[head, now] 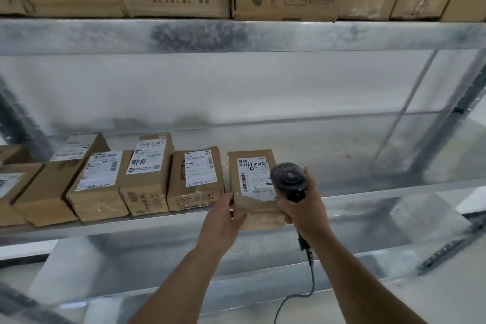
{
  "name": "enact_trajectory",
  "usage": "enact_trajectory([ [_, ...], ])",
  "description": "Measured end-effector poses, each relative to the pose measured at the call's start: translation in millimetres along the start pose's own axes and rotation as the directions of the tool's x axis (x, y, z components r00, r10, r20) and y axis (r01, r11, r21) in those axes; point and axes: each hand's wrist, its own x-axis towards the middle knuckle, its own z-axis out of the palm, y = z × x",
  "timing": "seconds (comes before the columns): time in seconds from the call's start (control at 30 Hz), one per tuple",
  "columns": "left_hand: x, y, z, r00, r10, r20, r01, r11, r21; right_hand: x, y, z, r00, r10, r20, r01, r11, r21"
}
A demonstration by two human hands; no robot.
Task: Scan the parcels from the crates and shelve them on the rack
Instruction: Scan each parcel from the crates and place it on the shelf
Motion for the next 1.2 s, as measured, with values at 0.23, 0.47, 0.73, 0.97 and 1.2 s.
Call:
enact_trajectory([
  [0.23, 22, 1, 15, 0.993, -0.022, -0.114, 0.038, 0.990, 0.137, 35, 8, -8, 0.991, -0.076, 0.110, 0.090, 0.987, -0.134],
  [0.47, 40, 9, 20, 0.856, 0.367, -0.365, 0.021, 0.680, 0.733, 65, 9, -7, 0.979, -0.121, 0.164, 0.137, 0.986, -0.092],
  [0.73, 55, 17, 5, 0.938, 0.232, -0.257, 0.025, 0.694, 0.720, 81, 2, 0, 0.967, -0.150, 0.205, 0.176, 0.978, -0.116],
  [0.97, 58, 13, 0, 0.954, 0.185, -0.238, 0.044, 0.695, 0.717, 85, 1, 5, 0.963, -0.148, 0.227, 0.177, 0.978, -0.114],
  [1.2, 49, 18, -5, 0.963, 0.161, -0.215, 0.020, 0.757, 0.653, 74, -5, -2, 0.955, -0.174, 0.242, 0.210, 0.969, -0.134],
])
